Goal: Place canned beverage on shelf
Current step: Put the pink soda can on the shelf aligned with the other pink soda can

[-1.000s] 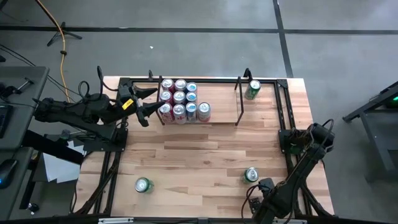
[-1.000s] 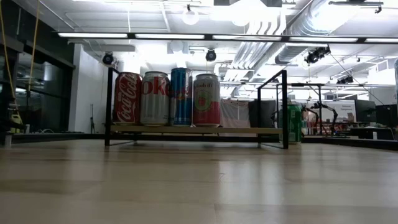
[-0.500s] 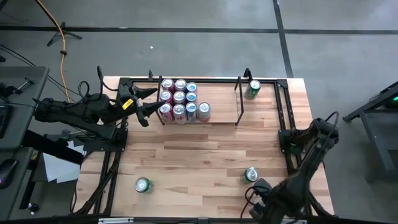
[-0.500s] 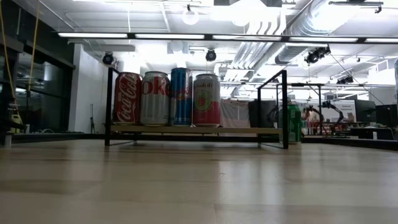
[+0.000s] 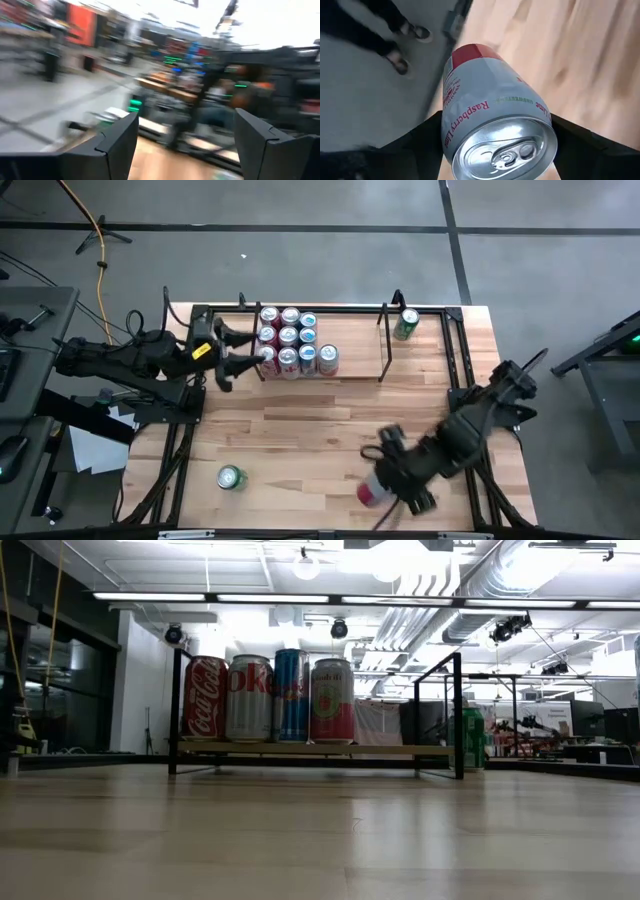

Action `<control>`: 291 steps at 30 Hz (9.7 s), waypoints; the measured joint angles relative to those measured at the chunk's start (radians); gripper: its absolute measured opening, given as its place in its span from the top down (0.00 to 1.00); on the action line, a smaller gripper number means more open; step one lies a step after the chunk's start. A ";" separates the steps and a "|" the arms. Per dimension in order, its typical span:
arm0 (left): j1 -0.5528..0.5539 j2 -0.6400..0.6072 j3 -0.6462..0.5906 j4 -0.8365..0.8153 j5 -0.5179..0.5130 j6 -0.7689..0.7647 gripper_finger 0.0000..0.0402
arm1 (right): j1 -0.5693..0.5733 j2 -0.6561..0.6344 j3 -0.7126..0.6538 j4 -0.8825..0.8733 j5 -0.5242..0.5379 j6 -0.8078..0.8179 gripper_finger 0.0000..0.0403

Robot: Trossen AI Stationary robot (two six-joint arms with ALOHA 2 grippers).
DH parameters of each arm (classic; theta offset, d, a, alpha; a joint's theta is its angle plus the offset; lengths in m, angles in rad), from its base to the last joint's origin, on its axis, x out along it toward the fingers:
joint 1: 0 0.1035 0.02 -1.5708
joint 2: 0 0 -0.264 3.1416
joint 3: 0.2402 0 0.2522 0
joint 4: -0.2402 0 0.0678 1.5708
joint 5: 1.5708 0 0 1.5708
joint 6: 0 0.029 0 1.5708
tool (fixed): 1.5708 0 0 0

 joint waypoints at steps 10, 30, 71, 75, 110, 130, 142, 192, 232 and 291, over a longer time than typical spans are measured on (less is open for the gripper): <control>0.000 0.009 0.000 0.005 0.463 -0.384 0.42 | -0.273 0.052 0.000 0.074 0.180 -0.904 0.31; 0.063 0.324 -0.001 0.026 0.506 -0.812 0.42 | -0.425 0.066 0.002 0.403 0.134 -1.651 0.31; 0.124 0.260 -0.003 0.289 1.065 -1.046 0.42 | -0.486 0.043 0.034 0.834 -0.106 -1.331 0.31; 0.084 0.308 -0.003 0.294 1.066 -1.046 0.42 | -0.496 0.046 0.032 0.807 -0.137 -1.305 0.31; 0.052 0.361 0.001 0.285 0.959 -0.934 0.19 | -0.507 0.050 0.030 0.761 -0.150 -1.245 0.31; 0.049 0.360 0.001 0.276 0.982 -1.042 0.08 | -0.517 0.050 0.030 0.769 -0.309 -1.257 0.31; 0.034 0.365 0.001 0.304 0.984 -0.926 0.26 | -0.530 0.050 0.030 0.773 -0.309 -1.258 0.31; 0.005 0.428 0.210 -0.334 0.180 -0.060 0.53 | -0.780 0.036 0.030 0.533 -0.497 -0.044 0.04; 0.048 0.255 0.400 -0.672 0.155 -0.027 0.13 | -0.770 0.006 0.029 0.035 -0.170 -0.284 0.30; 0.043 0.179 0.394 -0.540 -0.045 -0.054 0.13 | -1.130 0.323 0.031 0.062 -0.187 -0.579 0.16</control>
